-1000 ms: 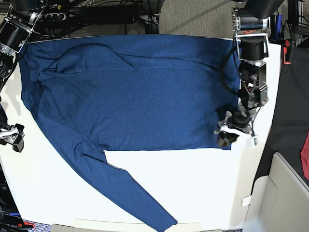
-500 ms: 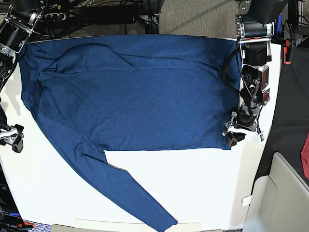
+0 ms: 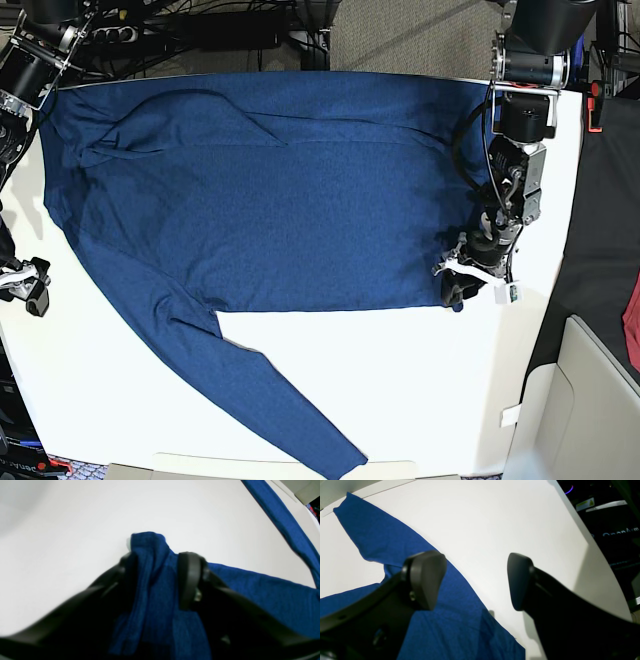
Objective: Fold the T-shirt properly
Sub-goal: 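Grasp the hem corners with both grippers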
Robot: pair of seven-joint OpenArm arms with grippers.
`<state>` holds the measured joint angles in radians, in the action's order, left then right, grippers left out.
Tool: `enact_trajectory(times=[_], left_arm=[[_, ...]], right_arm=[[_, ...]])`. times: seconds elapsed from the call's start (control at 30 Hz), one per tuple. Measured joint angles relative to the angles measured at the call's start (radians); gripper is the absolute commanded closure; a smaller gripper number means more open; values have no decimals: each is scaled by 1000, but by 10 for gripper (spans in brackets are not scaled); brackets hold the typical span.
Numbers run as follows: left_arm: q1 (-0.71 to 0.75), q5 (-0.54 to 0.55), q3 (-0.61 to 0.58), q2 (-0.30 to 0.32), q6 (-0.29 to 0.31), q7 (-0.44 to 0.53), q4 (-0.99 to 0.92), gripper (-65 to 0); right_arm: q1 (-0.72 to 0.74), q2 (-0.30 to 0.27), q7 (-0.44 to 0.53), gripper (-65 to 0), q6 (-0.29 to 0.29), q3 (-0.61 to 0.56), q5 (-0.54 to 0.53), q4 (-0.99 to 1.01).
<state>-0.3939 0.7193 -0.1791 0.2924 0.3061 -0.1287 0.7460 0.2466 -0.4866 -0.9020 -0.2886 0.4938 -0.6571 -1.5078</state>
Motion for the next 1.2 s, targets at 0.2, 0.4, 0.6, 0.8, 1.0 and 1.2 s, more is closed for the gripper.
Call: enact_trajectory(times=[0.2, 0.4, 0.6, 0.8, 1.0, 1.2], left_arm=[[0, 0, 2, 0, -3, -6, -2, -11], [7, -3, 1, 22, -3, -51, 33, -1], [79, -8, 0, 48, -11, -58, 166, 0], [129, -6, 0, 51, -9, -55, 277, 0], [167, -7, 0, 50, -11, -57, 341, 0], [176, -8, 0, 51, -11, -58, 379, 0]], right_arm=[[0, -3, 0, -423, 0, 3, -53, 0], [-3, -2, 0, -423, 0, 3, -49, 2], [53, -4, -5, -423, 8, -38, -29, 146], [193, 2, 3, -423, 1, -190, -34, 295], [306, 46, 5, -423, 2, -318, 95, 375], [391, 122, 7, -423, 1, -323, 323, 503]])
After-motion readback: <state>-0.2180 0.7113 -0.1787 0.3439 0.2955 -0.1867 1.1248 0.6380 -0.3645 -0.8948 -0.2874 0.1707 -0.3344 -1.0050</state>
